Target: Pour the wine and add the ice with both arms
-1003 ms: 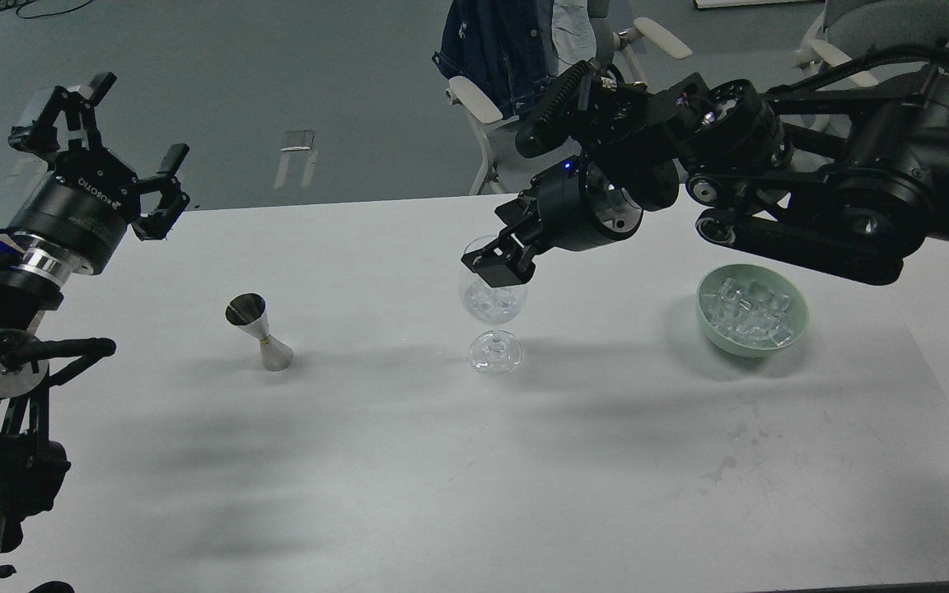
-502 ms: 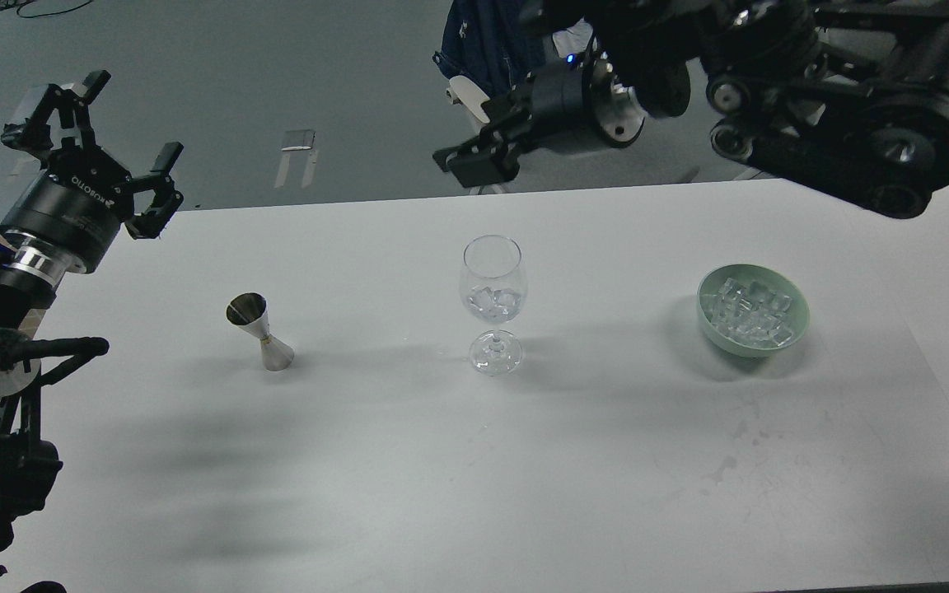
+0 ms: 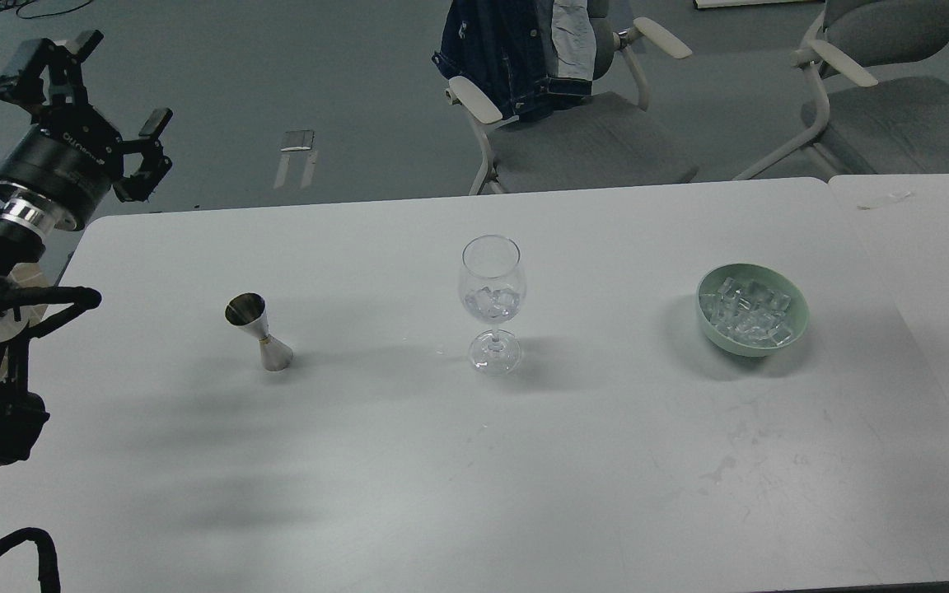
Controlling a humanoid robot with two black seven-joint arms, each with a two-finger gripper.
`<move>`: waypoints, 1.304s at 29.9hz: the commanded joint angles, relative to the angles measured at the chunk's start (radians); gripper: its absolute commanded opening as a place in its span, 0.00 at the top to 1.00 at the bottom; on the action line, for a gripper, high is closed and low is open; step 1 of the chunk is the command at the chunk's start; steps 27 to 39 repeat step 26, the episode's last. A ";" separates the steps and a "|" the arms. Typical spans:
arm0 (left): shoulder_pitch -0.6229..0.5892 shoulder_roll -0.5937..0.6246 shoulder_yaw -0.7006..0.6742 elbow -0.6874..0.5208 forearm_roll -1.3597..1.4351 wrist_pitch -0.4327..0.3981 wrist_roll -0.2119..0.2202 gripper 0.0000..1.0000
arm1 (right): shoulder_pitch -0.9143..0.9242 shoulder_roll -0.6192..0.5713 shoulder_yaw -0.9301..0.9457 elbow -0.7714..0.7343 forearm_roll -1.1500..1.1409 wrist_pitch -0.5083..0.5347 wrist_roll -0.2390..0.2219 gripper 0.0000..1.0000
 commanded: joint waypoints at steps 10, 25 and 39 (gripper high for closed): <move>-0.228 -0.079 0.093 0.237 -0.012 0.035 -0.004 0.02 | -0.251 0.134 0.180 -0.008 0.468 -0.300 0.040 0.00; -0.354 -0.156 0.125 0.312 -0.010 0.049 0.016 0.02 | -0.371 0.181 0.339 0.005 0.470 -0.300 0.040 0.00; -0.355 -0.153 0.130 0.310 -0.010 0.049 0.017 0.02 | -0.371 0.184 0.339 0.007 0.470 -0.300 0.040 0.00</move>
